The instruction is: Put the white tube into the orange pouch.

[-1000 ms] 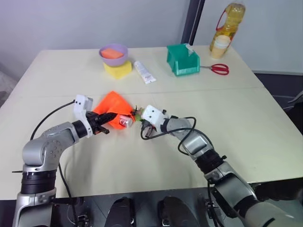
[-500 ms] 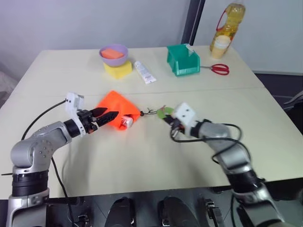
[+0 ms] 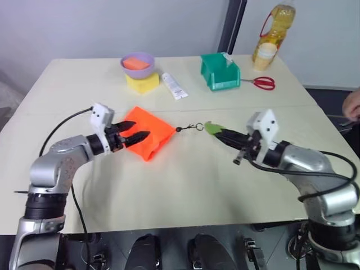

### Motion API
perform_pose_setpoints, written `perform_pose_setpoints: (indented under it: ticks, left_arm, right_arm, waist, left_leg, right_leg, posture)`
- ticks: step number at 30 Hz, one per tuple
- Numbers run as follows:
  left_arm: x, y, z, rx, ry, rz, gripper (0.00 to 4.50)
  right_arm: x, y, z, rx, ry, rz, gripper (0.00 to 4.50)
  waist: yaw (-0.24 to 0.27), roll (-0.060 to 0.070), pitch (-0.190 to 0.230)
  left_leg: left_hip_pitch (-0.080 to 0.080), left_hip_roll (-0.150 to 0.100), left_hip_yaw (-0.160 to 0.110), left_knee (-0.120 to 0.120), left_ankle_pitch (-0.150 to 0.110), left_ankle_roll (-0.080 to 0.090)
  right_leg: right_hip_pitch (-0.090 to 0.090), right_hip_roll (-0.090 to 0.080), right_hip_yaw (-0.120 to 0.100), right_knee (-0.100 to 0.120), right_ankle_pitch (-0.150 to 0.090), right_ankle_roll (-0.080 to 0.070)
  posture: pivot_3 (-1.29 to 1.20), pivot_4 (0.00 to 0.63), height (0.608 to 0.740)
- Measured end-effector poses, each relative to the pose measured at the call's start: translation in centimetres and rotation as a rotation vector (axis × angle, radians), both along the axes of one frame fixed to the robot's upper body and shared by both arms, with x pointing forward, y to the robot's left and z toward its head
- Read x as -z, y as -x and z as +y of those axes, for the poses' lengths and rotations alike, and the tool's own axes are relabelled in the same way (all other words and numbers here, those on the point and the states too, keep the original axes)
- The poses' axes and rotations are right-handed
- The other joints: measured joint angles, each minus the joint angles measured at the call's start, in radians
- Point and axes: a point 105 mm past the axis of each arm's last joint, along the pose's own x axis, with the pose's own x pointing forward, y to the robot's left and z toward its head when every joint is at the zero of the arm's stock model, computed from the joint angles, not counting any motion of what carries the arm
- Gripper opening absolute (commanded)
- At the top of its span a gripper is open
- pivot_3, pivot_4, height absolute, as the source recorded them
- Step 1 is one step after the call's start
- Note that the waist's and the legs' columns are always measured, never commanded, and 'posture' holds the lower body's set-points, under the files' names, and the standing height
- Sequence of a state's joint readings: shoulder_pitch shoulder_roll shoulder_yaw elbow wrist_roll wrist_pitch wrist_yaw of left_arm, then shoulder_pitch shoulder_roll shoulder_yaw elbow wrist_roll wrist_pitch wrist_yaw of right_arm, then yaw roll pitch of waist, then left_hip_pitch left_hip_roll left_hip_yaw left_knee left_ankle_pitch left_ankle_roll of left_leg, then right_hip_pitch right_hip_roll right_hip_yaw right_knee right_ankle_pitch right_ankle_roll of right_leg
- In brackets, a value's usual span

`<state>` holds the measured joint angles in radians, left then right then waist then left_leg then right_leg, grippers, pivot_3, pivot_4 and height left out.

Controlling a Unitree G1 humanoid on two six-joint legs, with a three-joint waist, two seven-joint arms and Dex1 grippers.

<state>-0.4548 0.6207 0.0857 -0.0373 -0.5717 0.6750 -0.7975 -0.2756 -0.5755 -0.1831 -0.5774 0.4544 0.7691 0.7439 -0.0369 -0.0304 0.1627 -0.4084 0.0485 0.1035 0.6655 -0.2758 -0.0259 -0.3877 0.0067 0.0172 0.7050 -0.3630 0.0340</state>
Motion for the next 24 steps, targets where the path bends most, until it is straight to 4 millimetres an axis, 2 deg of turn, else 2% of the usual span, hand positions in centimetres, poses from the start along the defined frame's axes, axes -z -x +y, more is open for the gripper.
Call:
perform_pose_setpoints:
  ticks: [1,2,8,12,18,24]
  left_arm:
    - [0.1,0.0,-0.6,0.024,-0.009,-0.003,4.07]
    - [0.1,-0.1,-1.0,0.047,-0.013,-0.008,4.30]
    - [-0.2,-1.3,-3.4,0.138,-0.055,-0.069,4.30]
    - [0.1,-2.0,-5.1,0.222,-0.119,-0.113,4.30]
    - [0.4,-1.3,-8.2,0.447,-0.192,-0.169,4.30]
    - [0.6,-1.9,-9.5,0.562,-0.301,-0.230,4.30]
  right_arm:
    - [-0.2,0.4,-0.4,-0.001,-0.011,0.004,0.00]
    - [-0.2,0.7,-0.6,-0.008,-0.017,0.014,0.00]
    - [0.2,2.4,-0.7,-0.063,-0.008,0.059,0.00]
    - [0.1,2.6,0.0,-0.081,-0.015,0.056,0.00]
    - [0.1,2.5,0.6,-0.099,-0.004,0.056,0.00]
    - [0.5,2.7,0.9,-0.119,0.026,0.069,0.00]
  waist:
    - [0.000,0.000,0.000]
    - [0.001,0.000,0.000]
    - [0.003,0.000,0.000]
    - [0.001,0.000,0.000]
    - [0.004,0.000,0.000]
    - [0.013,0.000,0.000]
  left_leg:
    - [0.000,0.000,0.000,0.000,0.000,0.000]
    - [0.000,0.000,0.000,0.000,0.000,0.000]
    - [0.000,0.000,0.000,0.000,0.000,0.001]
    - [0.000,0.000,0.000,0.000,0.001,0.001]
    - [0.000,0.000,0.000,0.001,0.001,0.001]
    - [0.000,0.000,0.001,0.001,0.001,0.001]
  right_leg:
    - [0.000,0.000,0.000,0.000,0.000,0.000]
    - [0.000,0.000,0.000,0.000,0.000,0.000]
    - [0.000,0.001,0.000,0.000,0.000,0.000]
    - [0.000,0.001,0.000,0.000,0.000,0.000]
    - [0.000,0.001,0.000,0.000,0.000,0.000]
    - [0.000,0.001,0.000,0.000,0.000,0.000]
  posture:
    - [0.00,0.150,0.740]
    - [0.00,0.150,0.740]
    - [0.00,0.150,0.740]
    - [0.00,0.150,0.740]
    - [0.00,0.150,0.740]
    - [0.00,0.150,0.740]
